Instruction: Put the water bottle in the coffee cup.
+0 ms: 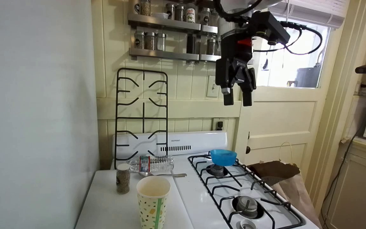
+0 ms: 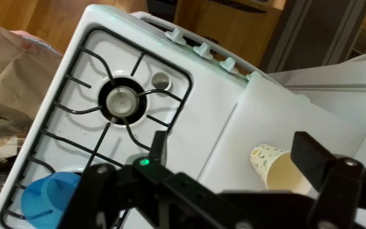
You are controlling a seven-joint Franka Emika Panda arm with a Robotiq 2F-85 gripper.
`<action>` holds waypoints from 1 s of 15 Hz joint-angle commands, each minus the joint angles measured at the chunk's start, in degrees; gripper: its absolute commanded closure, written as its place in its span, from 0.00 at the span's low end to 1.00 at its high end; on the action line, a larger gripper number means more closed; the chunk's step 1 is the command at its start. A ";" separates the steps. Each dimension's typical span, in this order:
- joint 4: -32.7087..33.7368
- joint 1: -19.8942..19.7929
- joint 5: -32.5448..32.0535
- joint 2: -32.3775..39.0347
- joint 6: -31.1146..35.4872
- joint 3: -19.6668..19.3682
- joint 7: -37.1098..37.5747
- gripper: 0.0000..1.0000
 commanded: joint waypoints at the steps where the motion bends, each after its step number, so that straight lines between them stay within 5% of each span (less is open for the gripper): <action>1: 5.04 -1.02 -9.40 4.29 -2.42 0.68 -5.42 0.00; 7: 16.99 -1.18 -23.16 15.50 -2.16 0.20 -19.61 0.00; 11: 23.79 -0.36 -23.15 23.18 2.30 1.52 -29.28 0.00; 15: 22.87 0.12 -23.91 23.88 8.27 3.71 -36.86 0.00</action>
